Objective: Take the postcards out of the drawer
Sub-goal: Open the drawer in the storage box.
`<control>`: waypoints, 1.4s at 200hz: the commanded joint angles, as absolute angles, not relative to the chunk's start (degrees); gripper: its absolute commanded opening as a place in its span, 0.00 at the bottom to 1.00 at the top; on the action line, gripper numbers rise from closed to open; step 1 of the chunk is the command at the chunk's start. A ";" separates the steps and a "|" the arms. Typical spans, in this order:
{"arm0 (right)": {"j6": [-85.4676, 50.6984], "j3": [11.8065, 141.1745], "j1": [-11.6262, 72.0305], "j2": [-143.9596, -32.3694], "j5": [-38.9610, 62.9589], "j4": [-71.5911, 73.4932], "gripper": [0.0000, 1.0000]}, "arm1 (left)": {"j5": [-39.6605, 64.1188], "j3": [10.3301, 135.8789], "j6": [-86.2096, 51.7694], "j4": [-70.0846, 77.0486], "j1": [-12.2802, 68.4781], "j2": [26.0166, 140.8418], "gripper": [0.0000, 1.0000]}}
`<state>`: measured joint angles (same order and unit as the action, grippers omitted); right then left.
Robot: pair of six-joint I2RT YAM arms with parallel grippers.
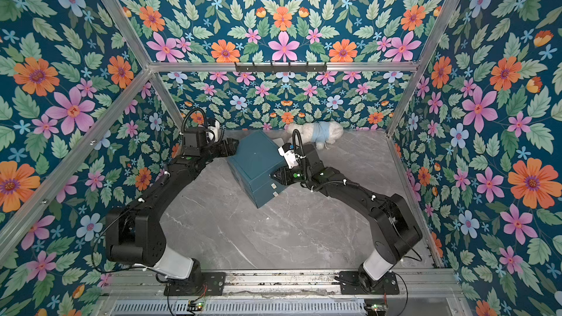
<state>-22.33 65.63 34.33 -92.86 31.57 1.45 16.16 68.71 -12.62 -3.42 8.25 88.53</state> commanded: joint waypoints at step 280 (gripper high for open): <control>-22.59 46.22 34.33 -65.64 22.15 -18.74 0.17 | 11.81 67.94 -12.12 -7.64 8.17 88.23 0.87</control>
